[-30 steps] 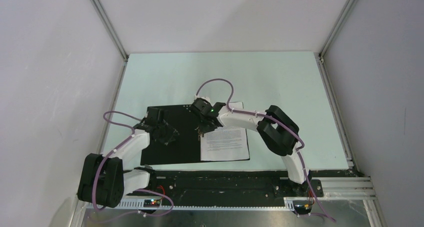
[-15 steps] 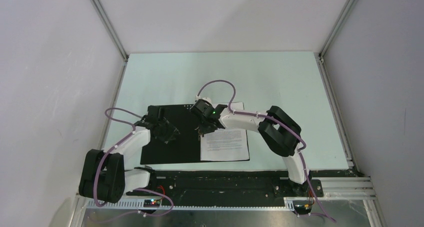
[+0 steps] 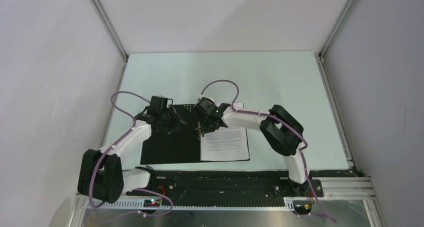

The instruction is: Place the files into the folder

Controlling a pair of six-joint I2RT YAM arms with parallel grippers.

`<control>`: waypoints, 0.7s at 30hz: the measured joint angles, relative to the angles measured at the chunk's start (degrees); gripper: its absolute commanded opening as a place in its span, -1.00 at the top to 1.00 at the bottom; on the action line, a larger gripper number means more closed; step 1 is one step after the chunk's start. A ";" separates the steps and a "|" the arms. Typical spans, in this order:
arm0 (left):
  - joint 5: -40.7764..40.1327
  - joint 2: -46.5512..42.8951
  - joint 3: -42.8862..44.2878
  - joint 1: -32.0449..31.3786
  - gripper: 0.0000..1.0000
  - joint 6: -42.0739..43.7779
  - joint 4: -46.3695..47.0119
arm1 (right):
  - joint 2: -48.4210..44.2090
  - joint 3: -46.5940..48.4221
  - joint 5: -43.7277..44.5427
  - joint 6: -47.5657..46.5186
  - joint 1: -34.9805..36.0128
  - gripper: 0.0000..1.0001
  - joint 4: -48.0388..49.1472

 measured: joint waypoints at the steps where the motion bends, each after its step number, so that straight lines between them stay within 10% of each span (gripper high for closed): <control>1: 0.11 0.07 0.37 -0.55 0.10 0.44 0.02 | -0.07 -0.15 -0.28 0.07 -0.11 0.89 0.20; 13: 0.52 9.77 5.81 -4.98 0.07 1.36 -0.72 | -0.28 -0.63 -2.95 -0.26 -1.99 0.91 1.53; 21: 0.81 15.19 9.99 -6.99 0.40 0.92 0.07 | -0.28 -0.83 -3.43 -0.52 -2.82 0.90 2.32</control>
